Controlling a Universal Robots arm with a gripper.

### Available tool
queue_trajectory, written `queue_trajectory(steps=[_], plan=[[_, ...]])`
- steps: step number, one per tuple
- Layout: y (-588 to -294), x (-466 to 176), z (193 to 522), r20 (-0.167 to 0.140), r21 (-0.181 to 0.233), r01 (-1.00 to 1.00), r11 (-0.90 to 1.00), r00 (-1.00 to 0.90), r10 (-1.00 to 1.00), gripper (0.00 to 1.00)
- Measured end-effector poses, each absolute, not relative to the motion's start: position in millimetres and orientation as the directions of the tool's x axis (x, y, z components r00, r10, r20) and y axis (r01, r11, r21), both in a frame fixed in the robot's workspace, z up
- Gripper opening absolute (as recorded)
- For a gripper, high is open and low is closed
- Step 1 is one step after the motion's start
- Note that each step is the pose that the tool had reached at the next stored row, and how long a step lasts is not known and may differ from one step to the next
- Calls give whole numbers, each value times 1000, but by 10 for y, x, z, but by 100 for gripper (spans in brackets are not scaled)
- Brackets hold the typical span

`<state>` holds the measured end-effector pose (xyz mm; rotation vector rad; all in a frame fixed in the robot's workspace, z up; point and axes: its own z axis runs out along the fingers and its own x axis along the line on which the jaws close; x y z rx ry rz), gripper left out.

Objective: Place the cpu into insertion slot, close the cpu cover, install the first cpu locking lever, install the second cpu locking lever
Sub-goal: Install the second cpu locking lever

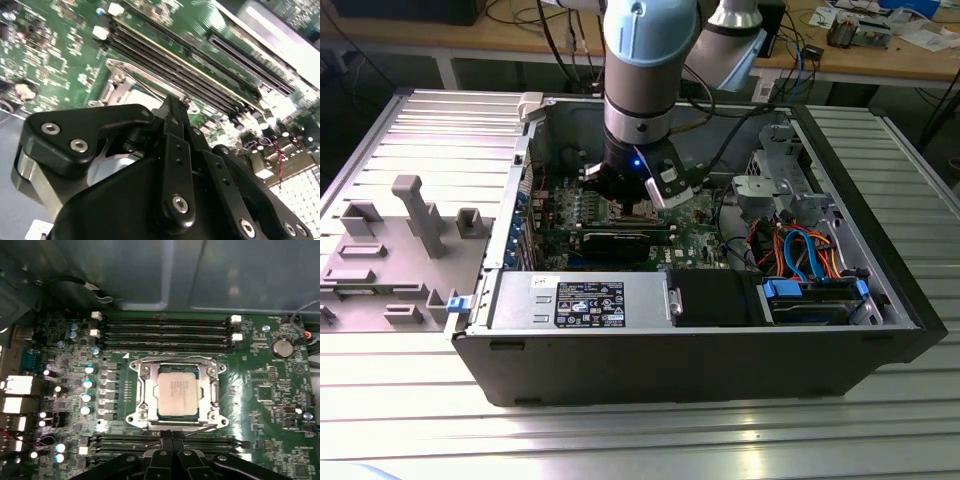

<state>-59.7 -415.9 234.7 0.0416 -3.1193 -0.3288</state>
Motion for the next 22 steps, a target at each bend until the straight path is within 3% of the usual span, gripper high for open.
queue_trajectory(steps=[4,22], plan=[[-4226,-780,2223,25,236,-15,972,-999,-21,11],[-4251,-836,2063,29,252,31,967,-999,24,11]])
